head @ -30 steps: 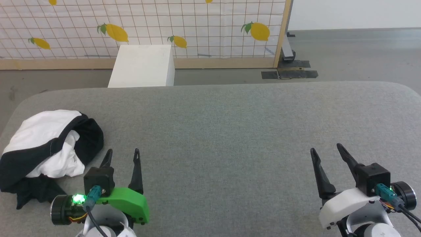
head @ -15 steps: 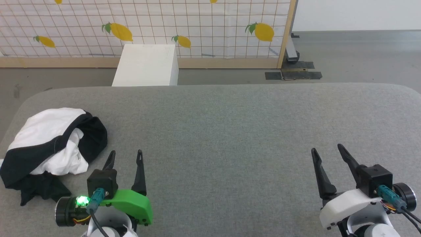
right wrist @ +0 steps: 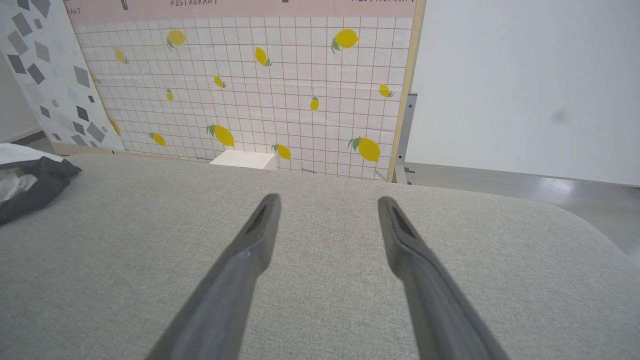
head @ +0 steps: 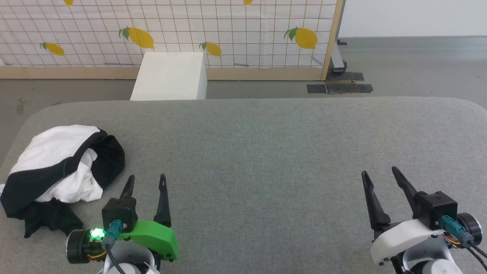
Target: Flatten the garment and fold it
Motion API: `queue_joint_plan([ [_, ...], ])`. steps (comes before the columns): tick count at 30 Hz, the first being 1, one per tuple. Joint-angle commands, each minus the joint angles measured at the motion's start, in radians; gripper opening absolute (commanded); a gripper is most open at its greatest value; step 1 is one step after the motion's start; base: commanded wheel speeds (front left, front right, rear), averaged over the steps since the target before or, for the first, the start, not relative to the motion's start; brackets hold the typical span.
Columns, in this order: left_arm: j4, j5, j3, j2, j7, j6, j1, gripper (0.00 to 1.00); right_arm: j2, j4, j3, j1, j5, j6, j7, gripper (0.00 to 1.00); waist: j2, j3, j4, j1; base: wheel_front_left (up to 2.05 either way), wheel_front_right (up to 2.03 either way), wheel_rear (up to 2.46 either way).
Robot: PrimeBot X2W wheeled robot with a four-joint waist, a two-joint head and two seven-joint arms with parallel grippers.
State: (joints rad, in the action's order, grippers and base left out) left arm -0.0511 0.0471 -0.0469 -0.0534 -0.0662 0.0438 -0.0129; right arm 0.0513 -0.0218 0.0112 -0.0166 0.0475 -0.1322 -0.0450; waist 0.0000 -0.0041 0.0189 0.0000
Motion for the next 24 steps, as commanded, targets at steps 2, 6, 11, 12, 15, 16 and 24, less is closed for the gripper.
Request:
queue_joint_plan([
  [2,-0.004,0.015,-0.005,0.0,-0.014,0.008,-0.014,1.0,0.0,-0.005,0.002,-0.007,0.011,0.0,-0.013,1.0,0.0,-0.001,0.0,0.0,0.0,0.0,0.0],
  [6,-0.006,0.02,-0.007,0.0,-0.022,0.015,-0.017,1.0,0.0,-0.005,0.011,-0.009,0.013,0.001,-0.022,1.0,0.0,-0.001,0.011,0.0,0.0,0.0,0.0],
  [11,-0.007,0.023,-0.004,-0.003,-0.033,0.026,-0.017,1.0,0.0,-0.006,0.024,-0.011,0.001,0.001,-0.032,1.0,0.0,-0.001,0.044,0.0,0.0,0.0,0.0],
  [12,-0.007,0.024,-0.003,-0.005,-0.035,0.028,-0.017,1.0,0.0,-0.006,0.024,-0.01,0.0,0.001,-0.034,1.0,0.0,0.0,0.051,0.0,0.0,0.0,0.0],
  [15,-0.006,0.027,0.001,-0.009,-0.041,0.033,-0.015,1.0,0.0,-0.006,0.023,-0.007,0.001,0.001,-0.04,1.0,0.0,0.003,0.078,0.0,0.0,0.0,0.0],
  [16,-0.006,0.028,0.003,-0.01,-0.043,0.035,-0.015,1.0,0.0,-0.006,0.021,-0.006,0.002,0.001,-0.042,1.0,0.0,0.003,0.087,0.0,0.0,0.0,0.0],
  [24,0.002,0.038,0.019,-0.017,-0.06,0.053,-0.004,1.0,-0.001,-0.011,-0.001,0.0,0.012,0.001,-0.054,1.0,0.0,0.011,0.17,0.0,0.0,0.0,0.0],
])
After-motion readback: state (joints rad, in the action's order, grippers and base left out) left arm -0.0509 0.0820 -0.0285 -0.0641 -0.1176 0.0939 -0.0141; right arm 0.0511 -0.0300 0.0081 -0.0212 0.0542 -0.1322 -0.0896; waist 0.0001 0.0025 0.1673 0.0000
